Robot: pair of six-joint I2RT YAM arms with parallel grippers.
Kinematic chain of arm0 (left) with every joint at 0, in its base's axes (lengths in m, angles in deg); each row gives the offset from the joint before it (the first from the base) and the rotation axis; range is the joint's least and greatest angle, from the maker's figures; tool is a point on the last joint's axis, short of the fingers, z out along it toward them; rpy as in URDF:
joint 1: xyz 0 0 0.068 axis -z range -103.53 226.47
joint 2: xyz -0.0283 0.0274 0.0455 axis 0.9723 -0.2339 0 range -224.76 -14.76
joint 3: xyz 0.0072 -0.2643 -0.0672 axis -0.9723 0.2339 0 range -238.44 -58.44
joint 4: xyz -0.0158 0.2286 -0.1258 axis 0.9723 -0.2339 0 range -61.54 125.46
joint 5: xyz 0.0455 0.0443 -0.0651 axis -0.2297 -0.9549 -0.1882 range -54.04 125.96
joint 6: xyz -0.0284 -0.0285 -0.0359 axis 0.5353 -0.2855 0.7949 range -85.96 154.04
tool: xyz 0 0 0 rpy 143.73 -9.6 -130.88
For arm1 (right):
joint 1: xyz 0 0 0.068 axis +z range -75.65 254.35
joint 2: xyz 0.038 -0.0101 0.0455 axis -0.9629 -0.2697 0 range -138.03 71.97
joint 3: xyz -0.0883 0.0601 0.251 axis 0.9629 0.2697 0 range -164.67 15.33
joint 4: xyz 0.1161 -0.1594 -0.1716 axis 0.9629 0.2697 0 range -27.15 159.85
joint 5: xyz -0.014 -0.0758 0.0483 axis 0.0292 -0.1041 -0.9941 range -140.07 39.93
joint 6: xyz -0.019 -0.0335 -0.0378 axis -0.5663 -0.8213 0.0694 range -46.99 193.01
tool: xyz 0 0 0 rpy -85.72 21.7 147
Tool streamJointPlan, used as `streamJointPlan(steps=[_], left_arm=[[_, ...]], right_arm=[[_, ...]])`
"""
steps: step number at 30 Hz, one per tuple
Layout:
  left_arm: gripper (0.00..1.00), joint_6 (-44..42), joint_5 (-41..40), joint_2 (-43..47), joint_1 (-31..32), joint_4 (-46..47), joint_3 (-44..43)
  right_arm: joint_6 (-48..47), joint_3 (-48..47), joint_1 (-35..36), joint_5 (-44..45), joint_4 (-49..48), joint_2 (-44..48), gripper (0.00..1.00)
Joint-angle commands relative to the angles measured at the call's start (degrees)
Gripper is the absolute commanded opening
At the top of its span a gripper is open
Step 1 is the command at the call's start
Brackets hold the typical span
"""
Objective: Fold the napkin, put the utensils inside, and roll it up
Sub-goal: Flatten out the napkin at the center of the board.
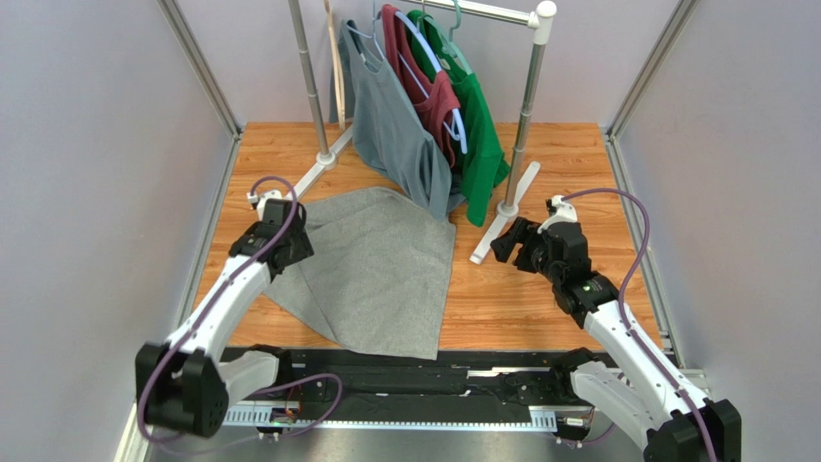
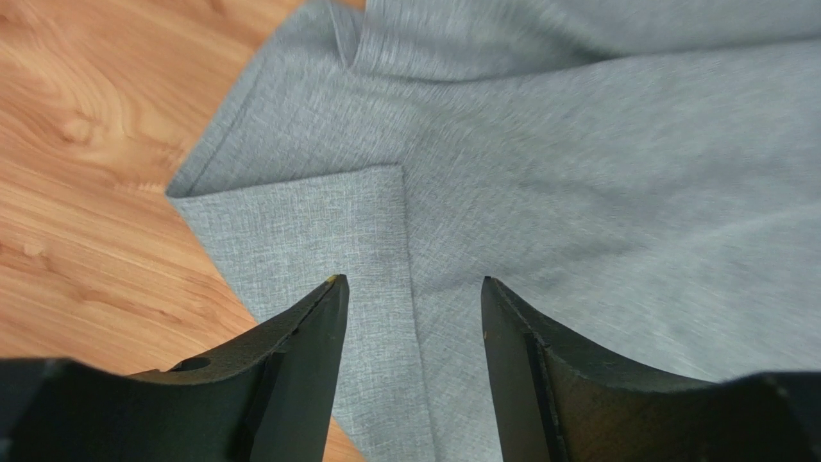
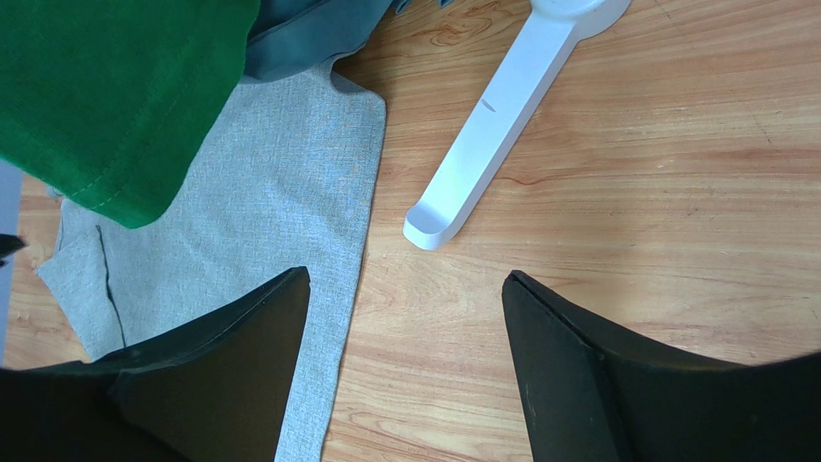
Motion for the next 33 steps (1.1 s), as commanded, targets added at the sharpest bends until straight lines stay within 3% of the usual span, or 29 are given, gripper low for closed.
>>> streamJointPlan(steps=[1,5,12,25,33], left_arm=[[0.59,5.4,-5.2,-8.8,0.5,4.2,-0.3],[0.55,6.9,-7.6,-13.5,0.5,7.7,0.0],[0.51,8.8,-3.5,-21.1,-2.9,11.2,0.9],[0.49,9.6,1.7,-25.3,-6.8,12.2,-0.1],[0.44,11.2,2.3,-23.3,-8.3,13.3,2.1]], right_arm=[[0.5,-1.9,0.3,-2.0,-1.3,0.9,0.77],[-0.6,-2.0,0.3,-1.1,1.0,3.7,0.77],[-0.5,-0.4,0.3,-1.0,2.7,6.5,0.78],[-1.1,-0.3,0.3,-0.8,3.1,5.7,0.78],[-1.0,0.8,0.3,-0.5,3.0,5.9,0.78]])
